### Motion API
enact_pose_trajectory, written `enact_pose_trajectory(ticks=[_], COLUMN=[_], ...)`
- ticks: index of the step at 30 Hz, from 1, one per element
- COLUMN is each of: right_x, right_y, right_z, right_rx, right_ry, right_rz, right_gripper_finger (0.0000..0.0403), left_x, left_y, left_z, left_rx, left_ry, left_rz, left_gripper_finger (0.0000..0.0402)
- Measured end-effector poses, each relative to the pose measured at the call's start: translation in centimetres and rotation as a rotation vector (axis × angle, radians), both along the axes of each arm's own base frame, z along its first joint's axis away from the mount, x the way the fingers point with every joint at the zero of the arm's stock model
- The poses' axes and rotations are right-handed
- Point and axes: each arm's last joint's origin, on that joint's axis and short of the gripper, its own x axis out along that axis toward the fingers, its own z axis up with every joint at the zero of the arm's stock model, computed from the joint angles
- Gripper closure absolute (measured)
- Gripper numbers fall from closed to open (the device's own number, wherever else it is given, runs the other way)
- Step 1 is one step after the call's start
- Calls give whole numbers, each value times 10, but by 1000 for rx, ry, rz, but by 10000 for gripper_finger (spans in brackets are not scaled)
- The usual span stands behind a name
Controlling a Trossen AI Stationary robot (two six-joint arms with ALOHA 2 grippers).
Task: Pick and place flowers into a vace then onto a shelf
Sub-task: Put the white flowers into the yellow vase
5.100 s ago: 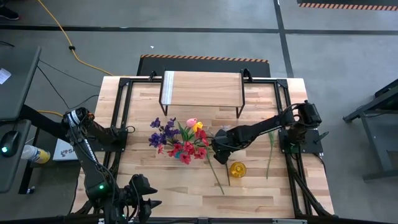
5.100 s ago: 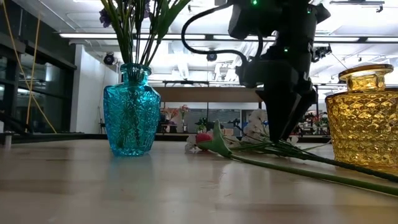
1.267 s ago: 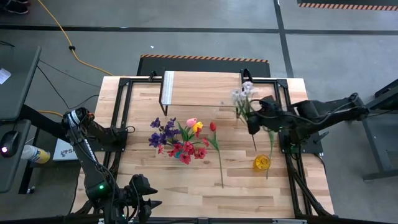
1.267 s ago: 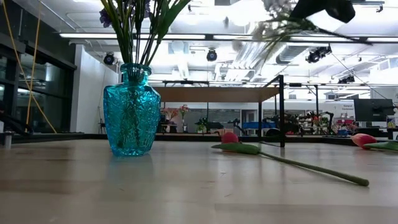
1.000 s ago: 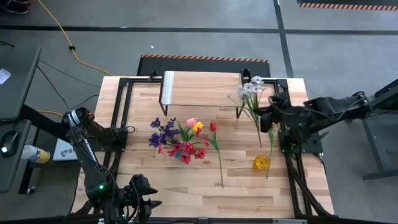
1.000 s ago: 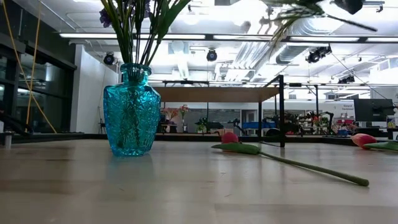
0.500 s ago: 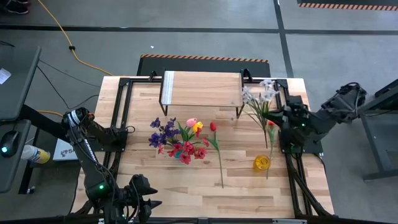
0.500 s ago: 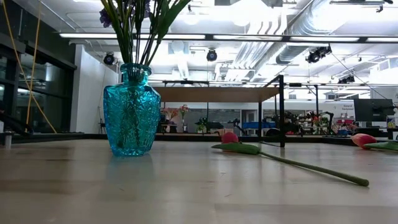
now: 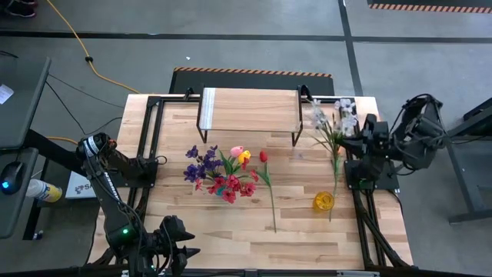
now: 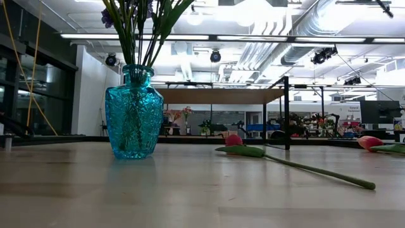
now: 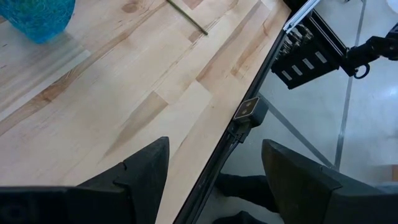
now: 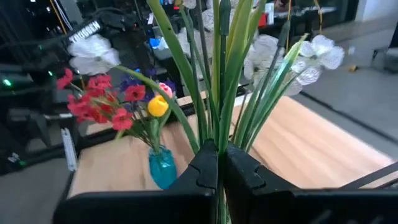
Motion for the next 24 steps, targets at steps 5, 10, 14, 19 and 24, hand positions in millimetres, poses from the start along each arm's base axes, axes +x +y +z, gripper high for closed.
enact_pose_trajectory(ticks=[5, 10, 14, 19, 24], right_x=[-4, -2, 0, -5, -16], right_y=[3, 14, 27, 32, 22], right_z=[-4, -6, -9, -11, -14], right_rx=[-59, -78, -110, -154, -138], right_ry=[22, 19, 26, 8, 3], right_rz=[19, 44, 75, 89, 115], right_gripper_finger=[402, 402, 402, 402, 402], left_x=[0, 0, 0, 0, 0], left_y=[0, 0, 0, 0, 0], left_z=[0, 0, 0, 0, 0], left_rx=[6, 7, 7, 9, 8], left_ry=[-9, -12, -13, -15, -15], left_rz=[6, 8, 9, 10, 10], left_gripper_finger=[114, 114, 114, 114, 114])
